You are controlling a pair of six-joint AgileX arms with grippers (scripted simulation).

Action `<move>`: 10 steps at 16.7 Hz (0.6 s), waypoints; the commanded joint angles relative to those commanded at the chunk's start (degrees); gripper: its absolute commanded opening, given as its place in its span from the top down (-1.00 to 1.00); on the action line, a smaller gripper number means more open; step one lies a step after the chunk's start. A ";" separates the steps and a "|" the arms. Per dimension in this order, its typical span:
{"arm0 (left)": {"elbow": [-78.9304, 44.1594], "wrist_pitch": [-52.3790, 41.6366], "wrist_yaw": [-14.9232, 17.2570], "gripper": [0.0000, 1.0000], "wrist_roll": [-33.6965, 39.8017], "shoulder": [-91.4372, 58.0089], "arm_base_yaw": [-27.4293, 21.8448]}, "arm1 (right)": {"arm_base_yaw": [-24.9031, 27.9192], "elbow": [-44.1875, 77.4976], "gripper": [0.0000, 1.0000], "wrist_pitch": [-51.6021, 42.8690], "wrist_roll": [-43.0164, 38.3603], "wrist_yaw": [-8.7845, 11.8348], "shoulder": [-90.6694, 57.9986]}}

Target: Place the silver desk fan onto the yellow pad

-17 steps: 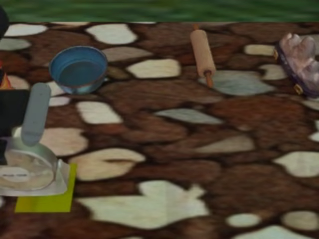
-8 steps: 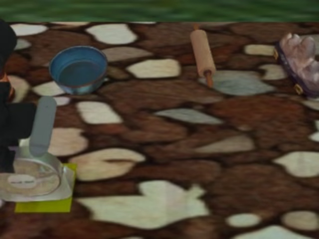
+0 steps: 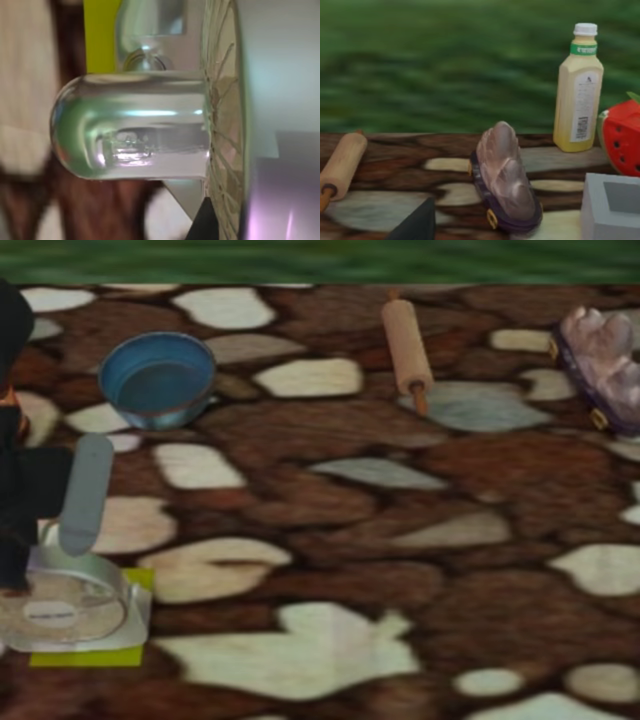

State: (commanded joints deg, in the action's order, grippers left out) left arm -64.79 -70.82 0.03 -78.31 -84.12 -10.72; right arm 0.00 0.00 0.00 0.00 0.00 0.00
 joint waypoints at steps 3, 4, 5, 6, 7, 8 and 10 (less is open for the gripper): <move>0.00 0.00 0.00 -0.66 0.00 0.00 0.00 | 0.00 0.00 -1.00 0.00 0.00 0.00 0.00; 0.00 0.00 0.00 -0.81 0.00 0.00 0.00 | 0.00 0.00 -1.00 0.00 0.00 0.00 0.00; 0.00 0.00 0.00 -0.96 0.00 0.00 0.00 | 0.00 0.00 -1.00 0.00 0.00 0.00 0.00; 0.00 0.00 0.00 -1.00 0.00 0.00 0.00 | 0.00 0.00 -1.00 0.00 0.00 0.00 0.00; 0.00 0.00 0.00 -1.00 0.00 0.00 0.00 | 0.00 0.00 -1.00 0.00 0.00 0.00 0.00; 0.00 0.00 0.00 -1.00 0.00 0.00 0.00 | 0.00 0.00 -1.00 0.00 0.00 0.00 0.00; 0.00 0.00 0.00 -1.00 0.00 0.00 0.00 | 0.00 0.00 -1.00 0.00 0.00 0.00 0.00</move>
State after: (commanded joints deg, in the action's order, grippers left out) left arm -64.79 -70.82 0.03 -78.31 -84.12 -10.72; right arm 0.00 0.00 0.00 0.00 0.00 0.00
